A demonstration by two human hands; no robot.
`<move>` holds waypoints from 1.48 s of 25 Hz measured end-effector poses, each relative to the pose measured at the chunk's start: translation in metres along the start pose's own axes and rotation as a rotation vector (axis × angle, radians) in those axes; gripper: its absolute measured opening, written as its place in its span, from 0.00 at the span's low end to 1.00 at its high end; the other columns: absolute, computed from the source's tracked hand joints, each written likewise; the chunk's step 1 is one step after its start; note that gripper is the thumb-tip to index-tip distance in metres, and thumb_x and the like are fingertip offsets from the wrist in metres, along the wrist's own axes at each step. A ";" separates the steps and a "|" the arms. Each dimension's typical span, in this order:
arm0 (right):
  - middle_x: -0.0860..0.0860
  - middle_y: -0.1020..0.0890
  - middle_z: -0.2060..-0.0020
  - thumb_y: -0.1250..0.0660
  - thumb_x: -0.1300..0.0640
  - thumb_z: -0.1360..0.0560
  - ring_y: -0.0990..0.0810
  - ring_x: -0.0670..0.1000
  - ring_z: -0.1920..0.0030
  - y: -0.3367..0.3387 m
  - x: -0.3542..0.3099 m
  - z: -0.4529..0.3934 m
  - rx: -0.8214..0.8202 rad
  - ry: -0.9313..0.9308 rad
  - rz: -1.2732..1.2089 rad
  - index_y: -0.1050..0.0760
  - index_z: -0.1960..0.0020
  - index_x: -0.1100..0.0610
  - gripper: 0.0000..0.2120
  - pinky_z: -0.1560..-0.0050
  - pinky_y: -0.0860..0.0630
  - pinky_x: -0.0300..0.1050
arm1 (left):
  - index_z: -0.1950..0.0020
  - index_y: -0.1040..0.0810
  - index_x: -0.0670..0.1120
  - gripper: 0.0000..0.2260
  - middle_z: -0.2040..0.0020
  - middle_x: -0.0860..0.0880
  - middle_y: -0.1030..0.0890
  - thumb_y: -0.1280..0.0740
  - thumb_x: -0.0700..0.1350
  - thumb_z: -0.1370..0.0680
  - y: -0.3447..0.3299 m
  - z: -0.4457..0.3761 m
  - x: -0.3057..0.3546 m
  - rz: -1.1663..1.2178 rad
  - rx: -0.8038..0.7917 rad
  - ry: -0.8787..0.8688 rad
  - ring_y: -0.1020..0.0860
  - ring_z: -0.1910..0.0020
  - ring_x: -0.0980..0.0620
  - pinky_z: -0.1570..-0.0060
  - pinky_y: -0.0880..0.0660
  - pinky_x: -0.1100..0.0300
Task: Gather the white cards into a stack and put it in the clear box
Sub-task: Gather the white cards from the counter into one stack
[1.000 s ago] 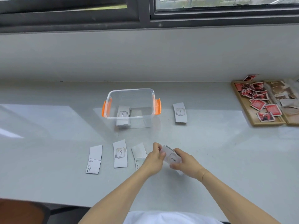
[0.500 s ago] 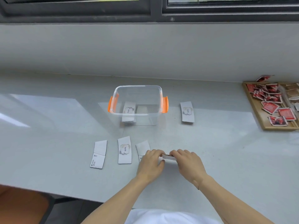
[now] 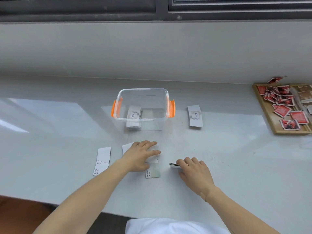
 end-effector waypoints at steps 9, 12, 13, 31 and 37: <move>0.49 0.21 0.46 0.34 0.51 0.26 0.22 0.57 0.48 -0.002 -0.001 0.002 0.048 0.016 -0.003 0.28 0.37 0.49 0.18 0.54 0.26 0.50 | 0.45 0.33 0.48 0.18 0.39 0.49 0.27 0.28 0.51 0.28 0.006 -0.007 -0.008 0.074 -0.017 0.029 0.37 0.35 0.47 0.41 0.33 0.54; 0.49 0.20 0.46 0.29 0.51 0.29 0.21 0.56 0.46 0.003 -0.003 0.004 0.092 0.018 -0.013 0.26 0.38 0.50 0.21 0.54 0.23 0.51 | 0.49 0.35 0.50 0.09 0.49 0.49 0.24 0.36 0.42 0.22 0.010 -0.001 -0.016 0.260 -0.020 0.135 0.28 0.47 0.45 0.49 0.30 0.52; 0.49 0.20 0.45 0.28 0.51 0.30 0.21 0.56 0.45 0.004 -0.003 0.005 0.098 0.023 -0.019 0.26 0.37 0.50 0.22 0.53 0.23 0.51 | 0.49 0.35 0.50 0.07 0.51 0.49 0.24 0.38 0.40 0.22 0.012 0.002 -0.017 0.317 -0.001 0.167 0.28 0.49 0.44 0.51 0.28 0.49; 0.53 0.23 0.34 0.27 0.53 0.30 0.25 0.60 0.34 0.006 -0.002 0.005 0.227 0.010 -0.026 0.35 0.26 0.55 0.35 0.42 0.22 0.54 | 0.41 0.24 0.47 0.24 0.44 0.50 0.19 0.45 0.25 0.28 0.003 -0.008 0.077 0.904 0.237 0.098 0.23 0.43 0.52 0.41 0.27 0.60; 0.51 0.21 0.39 0.29 0.55 0.29 0.24 0.58 0.37 0.001 0.000 -0.001 0.224 0.007 -0.008 0.31 0.30 0.56 0.28 0.44 0.22 0.53 | 0.39 0.27 0.49 0.27 0.40 0.52 0.20 0.44 0.26 0.31 -0.009 -0.013 0.088 1.113 0.151 0.202 0.23 0.39 0.57 0.38 0.28 0.64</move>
Point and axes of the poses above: each hand's wrist, its own z-axis away from the middle knuckle, its own y-axis out of the back of the hand, x = y × z, the point moved 8 cm from there along -z, towards the middle knuckle
